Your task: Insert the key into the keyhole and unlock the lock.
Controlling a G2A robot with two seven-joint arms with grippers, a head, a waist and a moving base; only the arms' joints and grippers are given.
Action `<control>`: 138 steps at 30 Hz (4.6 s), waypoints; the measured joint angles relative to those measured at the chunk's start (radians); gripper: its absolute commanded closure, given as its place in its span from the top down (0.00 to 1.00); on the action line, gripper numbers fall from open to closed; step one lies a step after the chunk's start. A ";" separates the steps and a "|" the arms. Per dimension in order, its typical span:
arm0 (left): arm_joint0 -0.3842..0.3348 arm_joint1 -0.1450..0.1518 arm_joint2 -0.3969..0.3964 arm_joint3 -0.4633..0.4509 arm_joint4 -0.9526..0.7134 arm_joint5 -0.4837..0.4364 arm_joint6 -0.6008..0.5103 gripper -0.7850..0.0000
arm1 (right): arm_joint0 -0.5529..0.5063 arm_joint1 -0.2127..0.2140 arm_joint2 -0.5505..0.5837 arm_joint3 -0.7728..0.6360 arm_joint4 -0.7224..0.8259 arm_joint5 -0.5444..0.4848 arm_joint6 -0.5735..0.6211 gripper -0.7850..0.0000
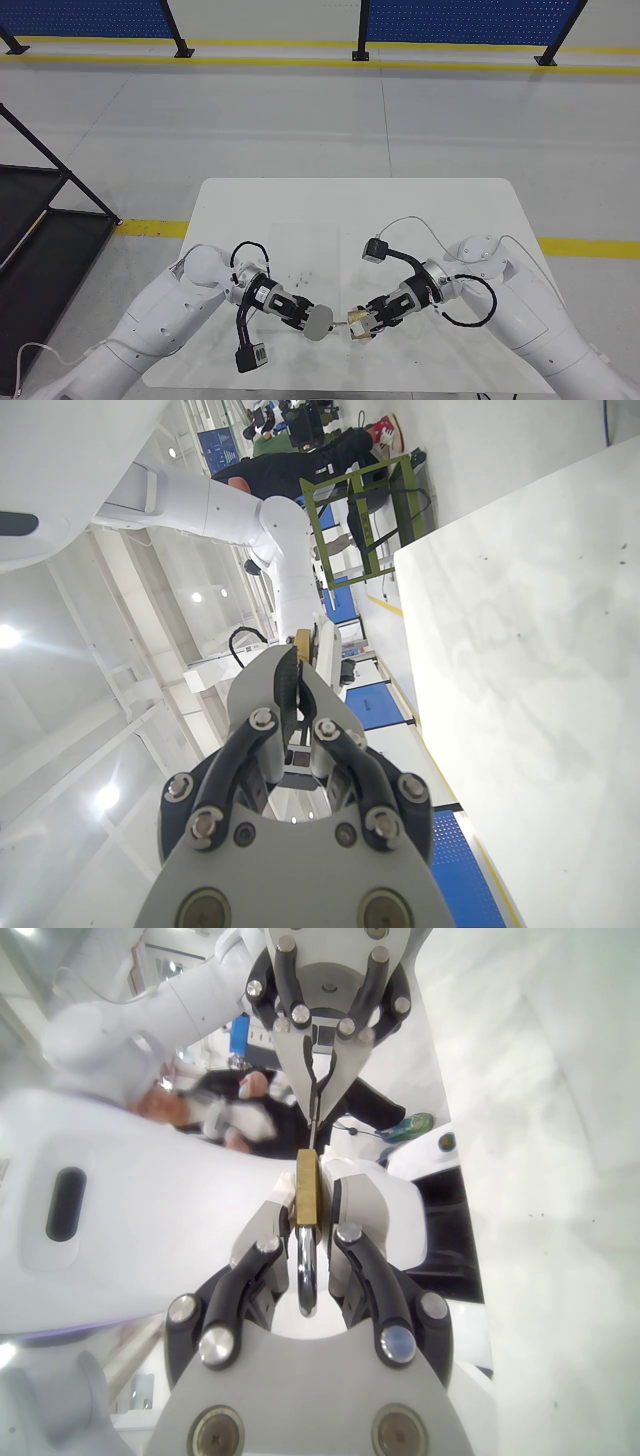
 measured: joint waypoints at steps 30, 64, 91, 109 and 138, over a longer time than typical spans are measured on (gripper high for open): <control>-0.025 0.000 0.041 0.012 -0.010 0.011 -0.011 0.00 | -0.001 0.000 -0.002 0.001 0.002 0.000 0.000 0.00; -0.049 -0.002 0.057 0.022 -0.005 0.018 -0.018 0.00 | -0.001 0.000 -0.002 0.001 0.002 0.000 0.000 0.00; -0.096 -0.013 0.088 0.037 -0.004 0.015 -0.015 0.00 | -0.001 0.000 -0.002 0.001 0.002 0.000 0.000 0.00; -0.125 -0.028 0.121 0.057 -0.010 0.021 -0.022 0.00 | -0.001 0.000 -0.002 0.001 0.002 0.000 0.000 0.00; -0.098 -0.019 0.069 0.057 -0.045 0.040 -0.048 1.00 | -0.001 0.000 -0.002 0.001 0.002 0.000 0.000 0.00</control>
